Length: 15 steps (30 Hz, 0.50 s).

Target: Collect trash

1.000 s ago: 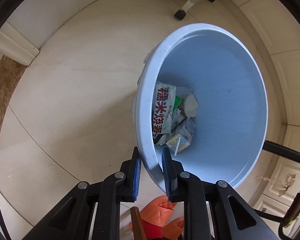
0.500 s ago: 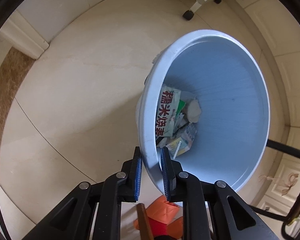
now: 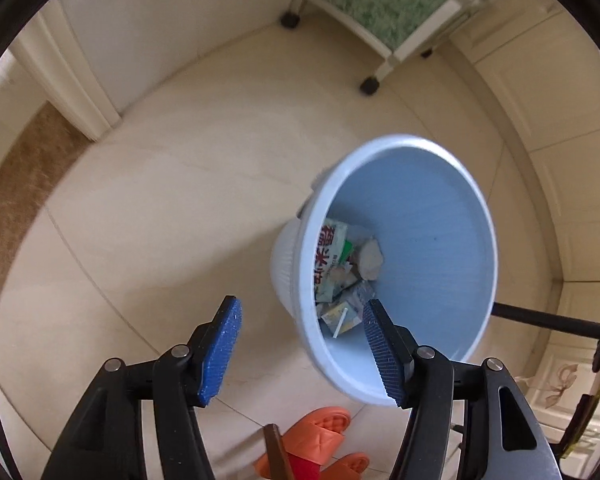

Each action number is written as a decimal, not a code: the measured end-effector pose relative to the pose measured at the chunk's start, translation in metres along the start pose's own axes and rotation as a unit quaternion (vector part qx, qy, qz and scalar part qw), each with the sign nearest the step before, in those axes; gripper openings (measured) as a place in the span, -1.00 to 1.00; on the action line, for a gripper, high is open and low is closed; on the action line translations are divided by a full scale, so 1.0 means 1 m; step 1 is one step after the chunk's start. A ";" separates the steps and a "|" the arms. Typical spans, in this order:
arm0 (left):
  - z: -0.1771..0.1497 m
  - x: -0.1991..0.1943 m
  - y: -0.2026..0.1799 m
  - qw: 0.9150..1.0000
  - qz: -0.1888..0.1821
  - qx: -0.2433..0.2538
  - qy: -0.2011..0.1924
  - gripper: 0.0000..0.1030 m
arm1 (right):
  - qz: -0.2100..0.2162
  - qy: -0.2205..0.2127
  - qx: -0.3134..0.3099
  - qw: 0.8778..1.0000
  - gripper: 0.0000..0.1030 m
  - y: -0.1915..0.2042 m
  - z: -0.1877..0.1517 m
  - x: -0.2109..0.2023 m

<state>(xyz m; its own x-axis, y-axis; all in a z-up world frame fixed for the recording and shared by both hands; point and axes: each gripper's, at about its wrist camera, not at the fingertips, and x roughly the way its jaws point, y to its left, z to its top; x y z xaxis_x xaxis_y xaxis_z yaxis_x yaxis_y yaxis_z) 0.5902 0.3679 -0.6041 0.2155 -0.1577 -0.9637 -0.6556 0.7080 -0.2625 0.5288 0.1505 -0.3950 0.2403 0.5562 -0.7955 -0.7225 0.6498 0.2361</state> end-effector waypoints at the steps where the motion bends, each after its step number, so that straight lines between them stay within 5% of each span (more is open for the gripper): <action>1: -0.001 -0.015 0.001 1.000 0.007 0.001 -0.020 0.14 | -0.006 -0.008 -0.004 1.000 0.21 0.003 0.001 -0.009; 5: -0.017 -0.080 -0.016 0.993 0.025 0.031 -0.110 0.18 | -0.044 -0.061 -0.026 0.997 0.38 0.019 -0.001 -0.074; 8: -0.031 -0.145 -0.037 0.978 0.020 0.071 -0.195 0.34 | -0.071 -0.105 -0.030 0.991 0.55 0.024 -0.005 -0.129; 11: -0.058 -0.214 -0.069 0.948 0.010 0.123 -0.292 0.74 | -0.091 -0.163 -0.014 0.982 0.79 0.019 -0.015 -0.196; 15: -0.113 -0.297 -0.119 0.894 -0.039 0.192 -0.403 0.99 | -0.136 -0.230 0.032 0.963 1.00 -0.006 -0.046 -0.287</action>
<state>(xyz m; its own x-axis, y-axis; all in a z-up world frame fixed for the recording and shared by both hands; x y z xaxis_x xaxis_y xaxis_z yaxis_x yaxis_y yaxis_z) 0.5222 0.2529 -0.2919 0.8029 0.2214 -0.5535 -0.3526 0.9251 -0.1413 0.4339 -0.0368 -0.1934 0.6875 0.5224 -0.5045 -0.5547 0.8261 0.0994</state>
